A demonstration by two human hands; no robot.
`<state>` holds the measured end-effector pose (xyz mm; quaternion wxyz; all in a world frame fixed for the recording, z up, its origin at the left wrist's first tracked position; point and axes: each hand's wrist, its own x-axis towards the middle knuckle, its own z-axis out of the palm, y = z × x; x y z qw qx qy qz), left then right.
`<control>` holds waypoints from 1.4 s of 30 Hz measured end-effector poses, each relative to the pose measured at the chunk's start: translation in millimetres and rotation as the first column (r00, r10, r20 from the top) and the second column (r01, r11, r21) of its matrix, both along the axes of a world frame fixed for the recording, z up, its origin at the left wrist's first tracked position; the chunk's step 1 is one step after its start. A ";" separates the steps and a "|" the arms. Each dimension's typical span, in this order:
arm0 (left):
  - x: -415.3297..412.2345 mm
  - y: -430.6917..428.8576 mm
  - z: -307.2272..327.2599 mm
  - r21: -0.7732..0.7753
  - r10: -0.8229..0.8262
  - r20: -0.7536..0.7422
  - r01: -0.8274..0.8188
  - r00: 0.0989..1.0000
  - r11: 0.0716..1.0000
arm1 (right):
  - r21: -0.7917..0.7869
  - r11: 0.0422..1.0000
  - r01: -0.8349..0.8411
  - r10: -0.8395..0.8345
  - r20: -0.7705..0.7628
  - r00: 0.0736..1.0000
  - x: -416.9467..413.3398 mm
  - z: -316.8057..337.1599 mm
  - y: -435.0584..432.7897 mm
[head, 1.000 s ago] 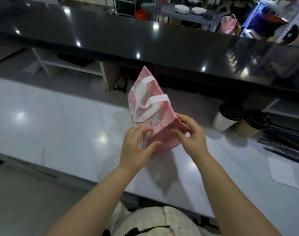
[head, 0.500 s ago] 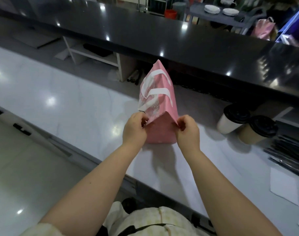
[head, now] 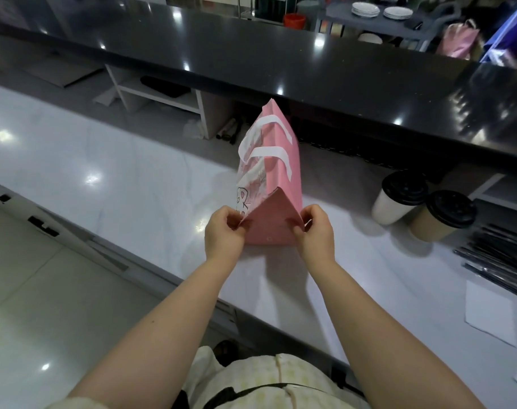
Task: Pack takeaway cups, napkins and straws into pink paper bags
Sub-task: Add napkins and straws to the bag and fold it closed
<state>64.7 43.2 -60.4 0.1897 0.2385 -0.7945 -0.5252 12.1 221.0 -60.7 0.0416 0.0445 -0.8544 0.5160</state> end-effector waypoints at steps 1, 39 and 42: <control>2.6 -0.7 -2.0 0.003 -0.007 0.003 0.007 1.000 1.000 | -0.005 1.000 0.003 -0.003 0.007 1.000 1.4 -2.8 1.5; 22.7 11.7 -1.4 0.062 -0.079 -0.146 0.089 0.986 0.994 | -0.100 0.950 0.294 -0.270 0.204 0.941 0.6 14.9 58.5; 35.8 39.3 -5.8 0.019 -0.318 -0.167 0.326 0.933 0.945 | -0.182 0.976 0.116 -0.086 0.167 0.982 12.4 12.8 46.6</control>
